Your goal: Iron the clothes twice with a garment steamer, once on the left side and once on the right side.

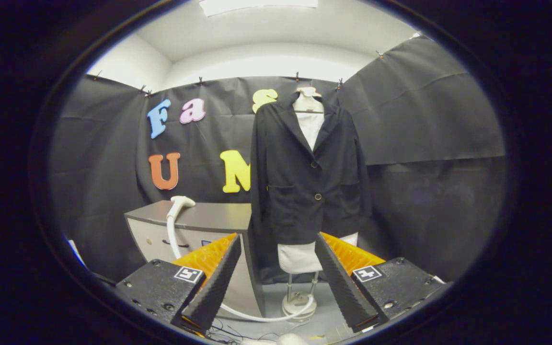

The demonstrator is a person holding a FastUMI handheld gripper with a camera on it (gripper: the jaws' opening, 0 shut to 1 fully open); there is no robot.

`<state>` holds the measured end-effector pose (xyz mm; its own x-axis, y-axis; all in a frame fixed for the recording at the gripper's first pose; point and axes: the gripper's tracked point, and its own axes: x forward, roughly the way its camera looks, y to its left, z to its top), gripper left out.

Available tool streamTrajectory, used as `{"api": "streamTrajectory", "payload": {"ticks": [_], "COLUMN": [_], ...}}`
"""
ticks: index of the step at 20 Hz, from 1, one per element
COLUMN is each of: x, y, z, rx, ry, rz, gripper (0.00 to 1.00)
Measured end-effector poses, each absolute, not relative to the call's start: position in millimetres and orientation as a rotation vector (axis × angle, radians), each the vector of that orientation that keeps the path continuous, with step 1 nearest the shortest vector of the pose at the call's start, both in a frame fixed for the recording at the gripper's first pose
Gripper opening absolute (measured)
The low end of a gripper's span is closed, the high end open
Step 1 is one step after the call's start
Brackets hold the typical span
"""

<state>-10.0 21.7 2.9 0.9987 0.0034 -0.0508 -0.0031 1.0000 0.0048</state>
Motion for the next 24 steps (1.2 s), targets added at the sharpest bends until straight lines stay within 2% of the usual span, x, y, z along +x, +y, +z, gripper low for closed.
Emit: {"api": "streamTrajectory", "payload": {"ticks": [10,16,24], "x": [29,97,217], "y": [80,170,304], "z": [39,62,35], "rx": [-0.014,-0.076,-0.110], "ry": [0.046,0.048,0.193], "rz": [0.083,0.276,0.477], "gripper": [0.99,0.99,0.99]}}
